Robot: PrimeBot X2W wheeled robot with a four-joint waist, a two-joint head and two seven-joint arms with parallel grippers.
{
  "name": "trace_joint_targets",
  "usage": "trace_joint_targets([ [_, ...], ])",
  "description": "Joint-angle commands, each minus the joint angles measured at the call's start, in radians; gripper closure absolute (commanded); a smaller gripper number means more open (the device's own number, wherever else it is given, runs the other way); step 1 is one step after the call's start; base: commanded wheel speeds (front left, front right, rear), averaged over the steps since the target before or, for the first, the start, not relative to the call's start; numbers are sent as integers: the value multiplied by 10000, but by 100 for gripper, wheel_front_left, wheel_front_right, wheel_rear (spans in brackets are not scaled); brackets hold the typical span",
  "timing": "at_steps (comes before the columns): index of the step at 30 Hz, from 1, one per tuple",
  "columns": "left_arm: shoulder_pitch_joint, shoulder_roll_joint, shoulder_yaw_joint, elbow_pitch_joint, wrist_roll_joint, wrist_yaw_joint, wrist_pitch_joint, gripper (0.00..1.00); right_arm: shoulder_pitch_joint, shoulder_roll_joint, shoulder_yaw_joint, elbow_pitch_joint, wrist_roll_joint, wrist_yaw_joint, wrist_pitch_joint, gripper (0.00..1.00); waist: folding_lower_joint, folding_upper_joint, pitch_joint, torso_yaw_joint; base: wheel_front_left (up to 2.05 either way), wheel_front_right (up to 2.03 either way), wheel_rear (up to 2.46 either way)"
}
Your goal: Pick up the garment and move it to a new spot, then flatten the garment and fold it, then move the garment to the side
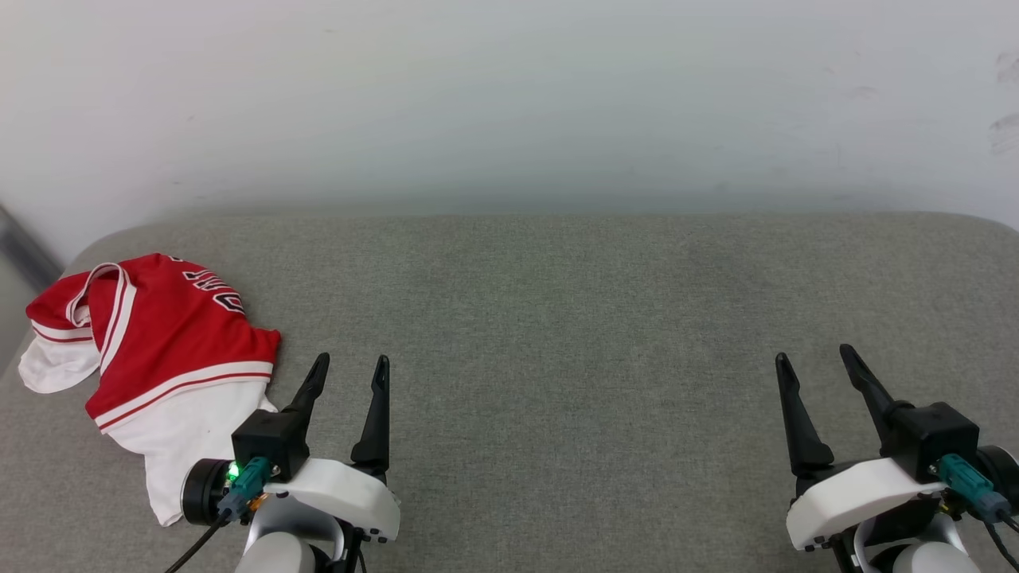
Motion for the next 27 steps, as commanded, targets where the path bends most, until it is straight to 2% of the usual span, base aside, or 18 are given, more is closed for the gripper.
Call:
trace_joint_targets([
  [1, -148, -5, 6, 26, 187, -23, -75, 0, 46, 25, -20, -89, -243, 20, -93, 0, 0, -1, -2, -8, 0, 0, 0],
  [17, -204, -182, 259, 416, 957, -123, -379, 0, 96, 113, -144, -294, -1205, 11, -296, 0, 0, -1, 38, 28, 0, 0, 0],
  [27, -227, -252, 396, 572, 819, -224, -362, 0, 63, 130, -241, -208, -987, 11, -334, 0, 0, -1, 56, 93, 0, 0, 0],
])
